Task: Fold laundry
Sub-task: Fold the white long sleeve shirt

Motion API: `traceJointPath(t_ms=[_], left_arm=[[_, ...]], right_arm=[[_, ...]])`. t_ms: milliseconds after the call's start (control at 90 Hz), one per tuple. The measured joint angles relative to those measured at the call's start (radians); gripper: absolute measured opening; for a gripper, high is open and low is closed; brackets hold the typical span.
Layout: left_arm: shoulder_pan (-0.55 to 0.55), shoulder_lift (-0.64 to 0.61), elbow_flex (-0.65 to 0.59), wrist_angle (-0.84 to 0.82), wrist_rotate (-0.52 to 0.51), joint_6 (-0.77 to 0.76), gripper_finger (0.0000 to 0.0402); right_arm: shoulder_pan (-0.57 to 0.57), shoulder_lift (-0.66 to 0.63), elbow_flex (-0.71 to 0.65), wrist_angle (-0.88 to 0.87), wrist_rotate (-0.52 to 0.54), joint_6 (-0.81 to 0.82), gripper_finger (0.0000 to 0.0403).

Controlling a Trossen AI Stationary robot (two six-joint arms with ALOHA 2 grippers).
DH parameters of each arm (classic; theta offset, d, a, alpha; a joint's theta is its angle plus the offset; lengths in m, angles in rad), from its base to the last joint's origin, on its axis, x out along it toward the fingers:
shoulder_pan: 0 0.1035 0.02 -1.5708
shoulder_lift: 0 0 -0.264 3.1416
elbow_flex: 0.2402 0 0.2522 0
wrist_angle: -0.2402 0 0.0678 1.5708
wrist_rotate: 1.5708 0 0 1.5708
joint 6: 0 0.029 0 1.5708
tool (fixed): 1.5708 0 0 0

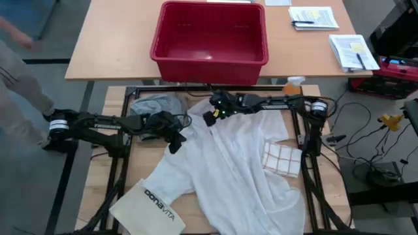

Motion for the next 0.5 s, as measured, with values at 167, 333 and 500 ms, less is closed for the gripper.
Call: traceJointPath(t_ms=[167,333,500], left_arm=[[0.0,0.001,0.0,0.011,0.0,0.008,0.0],[-0.015,-0.002,0.0,0.115,0.1,0.058,0.0],[-0.046,0.008,0.0,0.237,0.106,0.06,0.0]], right_arm=[[0.046,-0.121,-0.105,-0.156,0.073,0.052,0.0221],[0.137,-0.3,-0.27,-0.161,0.137,0.23,0.0196],[0.261,-0.52,-0.412,-0.261,0.348,0.54,0.019]])
